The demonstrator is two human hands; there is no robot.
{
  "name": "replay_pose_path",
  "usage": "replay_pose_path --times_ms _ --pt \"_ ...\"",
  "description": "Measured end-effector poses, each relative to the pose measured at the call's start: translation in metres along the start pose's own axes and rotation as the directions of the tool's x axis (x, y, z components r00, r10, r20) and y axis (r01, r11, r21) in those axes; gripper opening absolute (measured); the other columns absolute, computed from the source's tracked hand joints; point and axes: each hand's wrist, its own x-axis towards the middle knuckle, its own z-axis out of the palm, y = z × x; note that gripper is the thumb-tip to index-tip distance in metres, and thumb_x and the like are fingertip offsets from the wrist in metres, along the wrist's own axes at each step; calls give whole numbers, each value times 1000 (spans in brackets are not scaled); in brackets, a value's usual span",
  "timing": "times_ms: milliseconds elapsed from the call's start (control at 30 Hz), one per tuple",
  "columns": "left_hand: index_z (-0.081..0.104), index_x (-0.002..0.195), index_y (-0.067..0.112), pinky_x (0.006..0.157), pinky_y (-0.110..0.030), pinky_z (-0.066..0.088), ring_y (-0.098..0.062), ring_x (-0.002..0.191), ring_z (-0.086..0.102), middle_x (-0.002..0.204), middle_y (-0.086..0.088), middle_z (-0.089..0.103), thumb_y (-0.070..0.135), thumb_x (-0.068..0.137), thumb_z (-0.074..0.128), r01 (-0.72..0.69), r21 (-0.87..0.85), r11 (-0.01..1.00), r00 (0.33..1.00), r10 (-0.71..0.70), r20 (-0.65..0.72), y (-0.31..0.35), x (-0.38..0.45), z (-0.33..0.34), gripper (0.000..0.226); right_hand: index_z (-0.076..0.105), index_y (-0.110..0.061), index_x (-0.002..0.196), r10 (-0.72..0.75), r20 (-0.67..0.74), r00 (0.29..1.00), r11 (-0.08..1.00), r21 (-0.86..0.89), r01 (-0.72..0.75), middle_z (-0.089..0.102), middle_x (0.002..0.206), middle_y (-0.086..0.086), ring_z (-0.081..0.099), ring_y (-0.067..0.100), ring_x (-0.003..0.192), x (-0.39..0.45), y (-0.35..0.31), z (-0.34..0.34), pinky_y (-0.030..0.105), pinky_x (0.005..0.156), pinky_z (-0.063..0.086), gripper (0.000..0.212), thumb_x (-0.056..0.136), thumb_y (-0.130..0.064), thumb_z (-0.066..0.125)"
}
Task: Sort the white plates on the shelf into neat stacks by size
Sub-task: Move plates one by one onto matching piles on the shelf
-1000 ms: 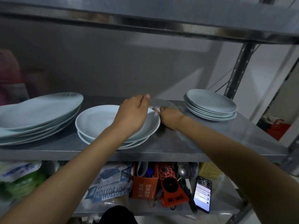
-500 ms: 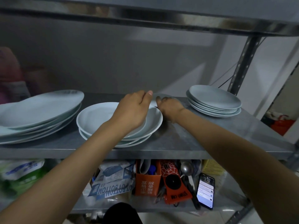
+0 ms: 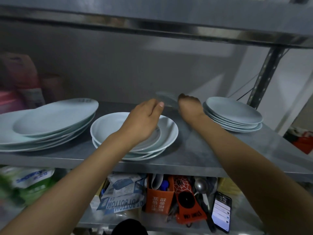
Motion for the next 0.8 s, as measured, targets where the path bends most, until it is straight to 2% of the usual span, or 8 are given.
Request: replay_pose_path --times_ms 133,267,367,433,500,600,700,800 --pt "57 110 18 86 -32 42 -18 99 55 111 2 59 33 97 45 -36 64 997 999 36 2 -13 3 -5 23 56 5 104 150 -169 974 974 194 -116 64 101 28 62 43 93 3 6 -13 41 75 47 24 86 -4 43" --pt "57 120 16 84 -16 33 -12 103 53 118 5 57 23 95 51 -105 52 993 988 110 -110 -16 7 -14 27 58 4 77 467 -172 867 698 674 -242 62 84 31 57 42 76 4 10 -38 32 62 34 14 78 -3 47" --pt "58 122 15 87 -5 29 -9 111 50 122 5 56 21 95 53 -153 30 988 974 156 -162 -12 8 -25 28 51 -1 61 614 65 787 240 934 -265 57 68 22 57 31 64 1 4 -60 32 60 48 8 67 -6 52" --pt "57 127 15 97 -12 27 -14 123 47 131 1 54 23 95 55 -182 75 980 965 193 -175 -12 6 -31 33 58 5 78 586 282 759 -200 959 -201 63 75 19 65 32 68 -5 0 -72 46 62 60 8 74 5 52" --pt "55 131 16 103 -14 21 -17 130 41 138 -1 50 28 94 58 -200 131 971 959 221 -179 -10 2 -35 39 57 9 92 465 417 781 -484 858 -171 64 85 21 66 33 72 -12 -4 -81 47 59 60 18 80 17 46" --pt "59 127 17 102 -8 18 -17 128 42 135 -1 53 35 89 65 -268 188 945 929 305 -211 -6 -4 -41 43 54 12 102 348 478 807 -586 783 -210 64 100 30 67 41 85 -19 -10 -85 49 64 60 24 81 19 43" --pt "65 116 15 99 -19 28 -20 115 50 119 -2 61 39 84 68 -312 254 915 889 376 -262 -1 -10 -46 40 51 13 94 277 514 812 -623 739 -255 59 110 37 65 47 93 -28 -17 -87 50 71 59 16 82 17 42" --pt "69 105 12 89 -16 31 -20 101 56 105 -2 67 37 85 69 -302 274 913 882 377 -282 5 -18 -48 32 52 13 95 228 500 836 -622 735 -270 60 102 34 67 41 81 -39 -24 -91 45 66 61 14 82 15 46"
